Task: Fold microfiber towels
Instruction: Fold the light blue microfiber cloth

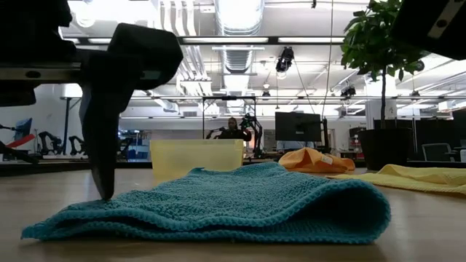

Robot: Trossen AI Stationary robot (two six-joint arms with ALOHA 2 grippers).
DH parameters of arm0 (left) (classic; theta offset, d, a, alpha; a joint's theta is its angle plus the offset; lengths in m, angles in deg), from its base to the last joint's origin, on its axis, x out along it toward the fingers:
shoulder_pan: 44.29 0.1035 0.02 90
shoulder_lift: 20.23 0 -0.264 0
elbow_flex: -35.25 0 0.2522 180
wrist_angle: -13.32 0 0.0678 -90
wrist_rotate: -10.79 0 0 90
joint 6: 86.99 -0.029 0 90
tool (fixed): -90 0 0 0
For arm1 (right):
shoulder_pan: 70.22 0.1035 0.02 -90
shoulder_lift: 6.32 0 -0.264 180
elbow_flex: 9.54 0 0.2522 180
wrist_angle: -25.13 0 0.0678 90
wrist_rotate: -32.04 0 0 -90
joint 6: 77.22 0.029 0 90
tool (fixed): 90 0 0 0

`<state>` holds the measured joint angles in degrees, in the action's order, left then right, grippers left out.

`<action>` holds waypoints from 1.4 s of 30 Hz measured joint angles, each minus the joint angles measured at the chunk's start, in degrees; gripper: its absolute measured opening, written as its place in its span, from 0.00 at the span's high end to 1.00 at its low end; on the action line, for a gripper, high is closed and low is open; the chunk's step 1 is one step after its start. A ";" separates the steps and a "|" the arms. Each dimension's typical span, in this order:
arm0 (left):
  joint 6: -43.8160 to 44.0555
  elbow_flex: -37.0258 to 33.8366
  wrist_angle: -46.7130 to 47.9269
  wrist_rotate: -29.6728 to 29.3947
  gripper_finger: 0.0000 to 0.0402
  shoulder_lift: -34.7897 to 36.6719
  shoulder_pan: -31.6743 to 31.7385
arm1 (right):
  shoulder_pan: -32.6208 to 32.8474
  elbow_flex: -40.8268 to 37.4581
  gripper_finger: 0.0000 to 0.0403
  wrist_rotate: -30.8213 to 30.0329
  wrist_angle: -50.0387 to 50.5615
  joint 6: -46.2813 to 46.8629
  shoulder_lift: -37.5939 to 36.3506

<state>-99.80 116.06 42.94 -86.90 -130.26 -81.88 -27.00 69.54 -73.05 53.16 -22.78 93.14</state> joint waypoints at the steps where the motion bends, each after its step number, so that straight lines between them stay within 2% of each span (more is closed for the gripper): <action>1: -0.02 0.03 -0.02 0.52 0.41 -0.37 0.14 | 0.02 0.00 0.98 -0.02 0.01 0.00 0.00; 5: -0.05 0.07 0.11 2.12 0.48 -1.54 0.65 | 0.04 0.00 0.98 -0.03 0.00 0.00 0.00; 12: 0.02 0.07 0.15 5.58 0.69 -3.79 1.57 | 0.04 0.00 0.98 -0.60 0.02 0.32 0.00; 18: -0.12 0.07 -1.18 5.32 0.81 -4.73 1.97 | 0.04 0.00 0.98 -1.51 0.00 2.19 0.00; 28: -1.85 0.14 -0.06 3.19 0.83 -0.29 1.85 | 0.15 0.00 0.98 -1.49 0.00 4.09 0.00; 37: -4.47 0.35 1.53 1.23 0.83 0.10 1.93 | 0.15 0.00 0.98 -1.47 0.04 4.09 0.00; 42: -4.14 1.11 5.41 -2.87 0.83 1.24 1.50 | 0.15 0.00 0.98 -1.46 0.05 4.92 0.00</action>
<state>-103.94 117.17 48.35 -89.76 -129.02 -80.39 -26.85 69.54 -74.52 53.21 -17.86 93.14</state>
